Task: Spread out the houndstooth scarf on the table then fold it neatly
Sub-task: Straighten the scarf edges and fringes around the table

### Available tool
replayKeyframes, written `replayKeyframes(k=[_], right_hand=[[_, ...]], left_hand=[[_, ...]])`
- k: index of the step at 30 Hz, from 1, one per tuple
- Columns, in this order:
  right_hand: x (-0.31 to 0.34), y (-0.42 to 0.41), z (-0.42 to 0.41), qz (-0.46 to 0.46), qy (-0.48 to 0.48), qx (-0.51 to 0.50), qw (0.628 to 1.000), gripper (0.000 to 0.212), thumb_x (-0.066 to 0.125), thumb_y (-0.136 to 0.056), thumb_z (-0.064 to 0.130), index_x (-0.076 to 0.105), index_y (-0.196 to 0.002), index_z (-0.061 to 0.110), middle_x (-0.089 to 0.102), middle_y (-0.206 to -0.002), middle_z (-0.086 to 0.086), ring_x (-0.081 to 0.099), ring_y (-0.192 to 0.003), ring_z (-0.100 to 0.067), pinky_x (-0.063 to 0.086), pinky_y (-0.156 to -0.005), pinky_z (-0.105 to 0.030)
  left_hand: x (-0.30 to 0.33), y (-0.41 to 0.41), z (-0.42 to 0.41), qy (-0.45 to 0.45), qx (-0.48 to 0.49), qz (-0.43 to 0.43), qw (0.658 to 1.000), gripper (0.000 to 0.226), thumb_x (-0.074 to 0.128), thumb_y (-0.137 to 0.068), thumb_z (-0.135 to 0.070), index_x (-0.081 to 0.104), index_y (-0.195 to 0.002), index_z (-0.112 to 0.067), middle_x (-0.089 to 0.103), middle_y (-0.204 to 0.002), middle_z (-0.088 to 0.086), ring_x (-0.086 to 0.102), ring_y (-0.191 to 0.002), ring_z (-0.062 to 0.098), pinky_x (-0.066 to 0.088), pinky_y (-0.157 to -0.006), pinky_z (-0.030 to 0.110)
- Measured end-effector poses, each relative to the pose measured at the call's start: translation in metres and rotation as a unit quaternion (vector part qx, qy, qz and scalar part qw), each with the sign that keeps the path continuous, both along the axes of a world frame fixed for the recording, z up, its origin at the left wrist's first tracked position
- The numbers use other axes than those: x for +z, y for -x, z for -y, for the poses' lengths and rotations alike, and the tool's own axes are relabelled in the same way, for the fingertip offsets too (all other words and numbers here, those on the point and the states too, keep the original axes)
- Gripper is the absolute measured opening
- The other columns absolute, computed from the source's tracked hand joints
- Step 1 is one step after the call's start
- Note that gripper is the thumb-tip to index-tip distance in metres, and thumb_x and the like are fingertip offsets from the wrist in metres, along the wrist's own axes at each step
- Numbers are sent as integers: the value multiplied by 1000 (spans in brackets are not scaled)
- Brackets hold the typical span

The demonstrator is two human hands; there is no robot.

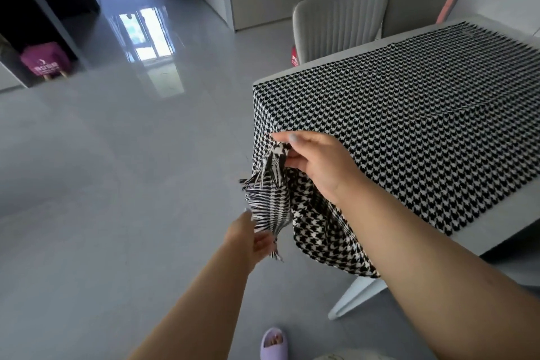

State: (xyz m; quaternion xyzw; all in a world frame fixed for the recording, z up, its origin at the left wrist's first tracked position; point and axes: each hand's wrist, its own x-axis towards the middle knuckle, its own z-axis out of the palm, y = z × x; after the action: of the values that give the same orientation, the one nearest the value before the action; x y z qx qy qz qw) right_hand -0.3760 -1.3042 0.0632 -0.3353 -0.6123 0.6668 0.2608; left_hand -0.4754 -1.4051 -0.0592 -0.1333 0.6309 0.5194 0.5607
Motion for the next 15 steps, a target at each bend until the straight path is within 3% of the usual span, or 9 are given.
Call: replayKeyframes(k=[4,6,8,10,12,15], right_hand=[[-2,0,0,-10,19,-25,999,27,44,-99,12,65,-113,4,66,-117,-5,63,-99,-14,55,-85,-28],[0,-1,1,-26,31,-37,999,25,45,-98,11,67,-109,6,67,-117,-11,63,-99,-19,54,-88,-33],[3,-5,1,-44,36,-40,998,24,45,-97,10,69,-104,9,67,-113,-14,63,-98,-22,52,-91,-38],[6,-9,0,-65,38,-45,996,24,45,-97,9,69,-101,9,69,-107,-12,64,-95,-22,52,-90,-39],[9,-12,-2,-89,44,-54,994,24,45,-96,8,69,-101,6,70,-101,-11,63,-92,-24,52,-88,-40],[11,-18,-8,-113,49,-76,989,24,46,-95,8,69,-100,5,72,-94,-8,63,-85,-20,55,-77,-33]], left_hand=[[-9,0,-18,-89,79,97,988,48,36,-102,-43,52,-85,-2,58,-91,25,59,-80,33,47,-90,41],[-14,9,-27,-116,106,133,979,55,36,-100,-49,54,-91,2,59,-97,27,61,-84,35,51,-85,42],[-24,20,-37,-130,135,150,971,54,37,-99,-50,59,-105,0,62,-100,26,63,-84,35,57,-67,42],[-34,30,-45,-139,158,161,964,49,38,-100,-47,62,-106,-5,69,-91,21,65,-83,34,59,-56,37],[-45,37,-50,-141,167,185,958,45,36,-102,-40,63,-107,-5,73,-89,17,66,-87,33,59,-57,39],[-58,44,-57,-134,161,231,950,40,33,-104,-22,59,-123,1,68,-111,19,64,-103,34,60,-62,45]])
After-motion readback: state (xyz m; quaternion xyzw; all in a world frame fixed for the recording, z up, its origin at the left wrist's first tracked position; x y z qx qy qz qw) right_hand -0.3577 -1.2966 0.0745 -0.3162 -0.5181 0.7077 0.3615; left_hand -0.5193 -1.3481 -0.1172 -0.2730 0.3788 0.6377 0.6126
